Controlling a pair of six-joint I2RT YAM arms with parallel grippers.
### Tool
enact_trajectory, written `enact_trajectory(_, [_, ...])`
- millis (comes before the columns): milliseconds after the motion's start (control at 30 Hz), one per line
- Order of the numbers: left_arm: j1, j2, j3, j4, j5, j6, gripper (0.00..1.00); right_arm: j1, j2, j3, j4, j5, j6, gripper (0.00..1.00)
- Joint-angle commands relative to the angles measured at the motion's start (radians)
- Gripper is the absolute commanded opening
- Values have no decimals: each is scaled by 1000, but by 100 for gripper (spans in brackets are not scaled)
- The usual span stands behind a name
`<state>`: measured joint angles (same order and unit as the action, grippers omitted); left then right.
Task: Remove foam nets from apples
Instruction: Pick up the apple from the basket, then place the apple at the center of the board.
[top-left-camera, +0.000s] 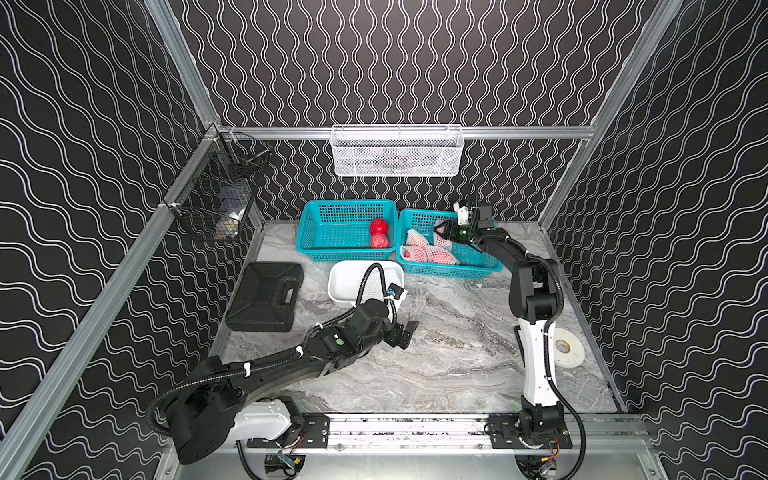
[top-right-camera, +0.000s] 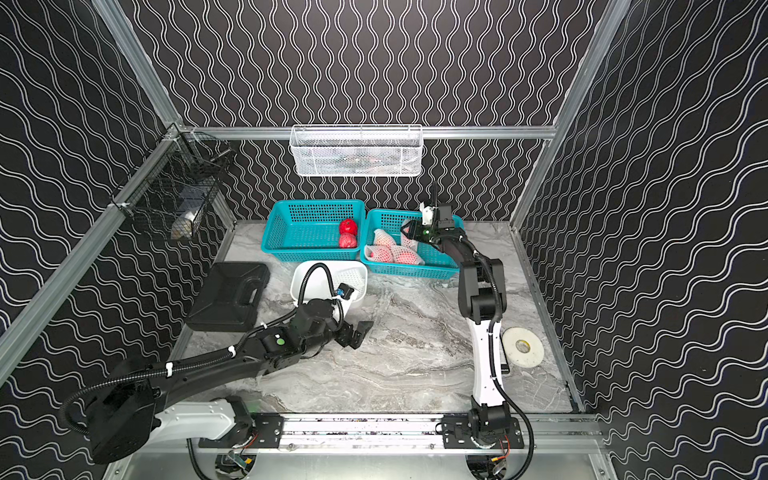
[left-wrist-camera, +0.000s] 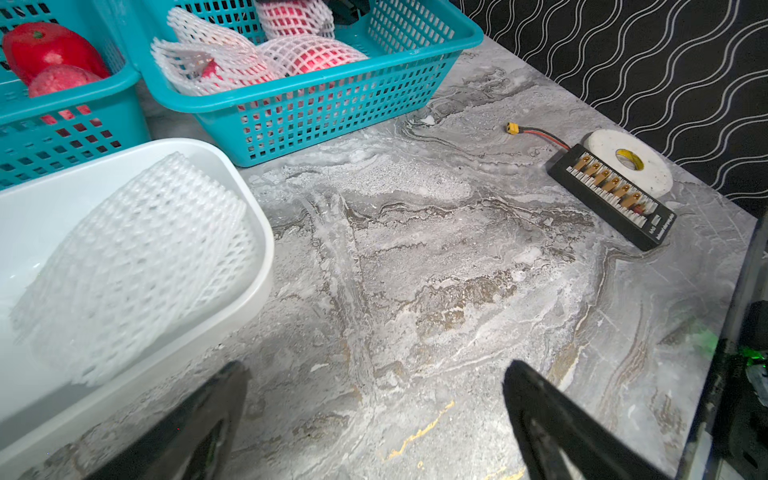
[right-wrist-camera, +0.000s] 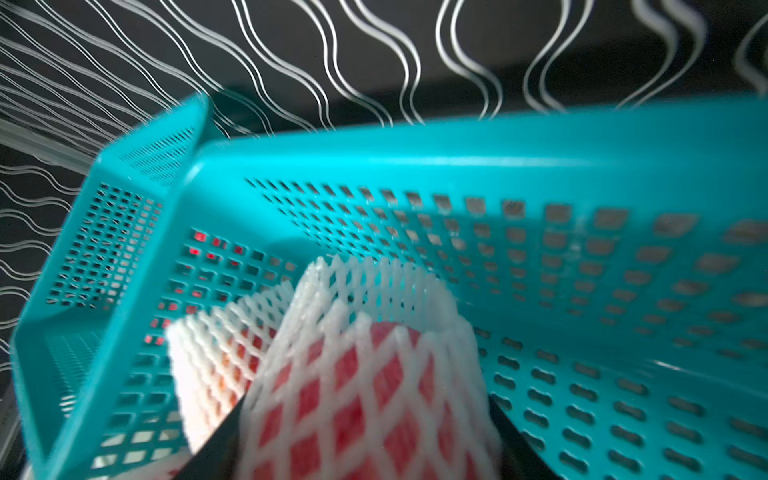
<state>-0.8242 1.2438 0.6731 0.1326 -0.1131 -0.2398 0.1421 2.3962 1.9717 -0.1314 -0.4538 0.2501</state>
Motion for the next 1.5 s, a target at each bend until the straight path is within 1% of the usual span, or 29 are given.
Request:
enact_trajectory(0, [0,-20,10,-17,-38,13,99,2,-57,-24,54,-11,18,57])
enact_trajectory(300, [0,-63,1,-13,-68,23,99,-1,-325,-283,194,2,17,59])
enact_trajectory(433, [0,-61,2,-11,-80,28,99,-1,-423,-355,221,8,-5,60])
enact_trajectory(533, [0,-57,-1,5,-84,25,99,-1,-468,-402,261,27,-11,60])
enact_trajectory(633, [0,-53,3,13,-86,27,99,1,-520,-434,267,5,-10,60])
enact_trajectory(733, [0,-52,-17,31,-111,10,99,14,-605,-528,313,-31,18,60])
enact_trajectory(800, [2,-56,-45,44,-161,-22,99,43,-687,-639,371,-38,28,60])
enact_trajectory(867, [3,-73,-98,104,-173,-29,99,95,-797,-812,494,-24,30,63])
enact_trajectory(900, [3,-80,-126,140,-176,-33,99,131,-847,-907,559,0,19,63])
enact_trajectory(967, [6,-94,-178,209,-193,-42,99,235,-949,-1113,713,77,-53,63])
enact_trajectory(1000, [7,-96,-195,230,-203,-44,99,280,-982,-1188,782,111,-79,63])
enact_trajectory(1067, [12,-94,-228,279,-218,-44,99,371,-1029,-1375,982,131,-109,62])
enact_trajectory(1100, [15,-87,-236,289,-226,-46,99,400,-1038,-1443,1054,168,-98,61])
enact_trajectory(1167, [36,-72,-239,287,-233,-65,99,435,-1025,-1551,1164,186,-63,58])
enact_trajectory(1233, [58,-58,-243,292,-213,-78,99,460,-1003,-1592,1175,199,-18,58])
enact_trajectory(1267, [66,-52,-243,293,-206,-82,99,478,-996,-1610,1175,194,-17,58])
enact_trajectory(1333, [68,-44,-247,293,-209,-84,99,524,-984,-1633,1160,245,-25,60])
enact_trajectory(1400, [70,-39,-249,291,-209,-84,99,543,-967,-1601,1056,267,-12,61])
enact_trajectory(1467, [72,-37,-252,285,-210,-81,99,553,-943,-1519,841,306,0,62])
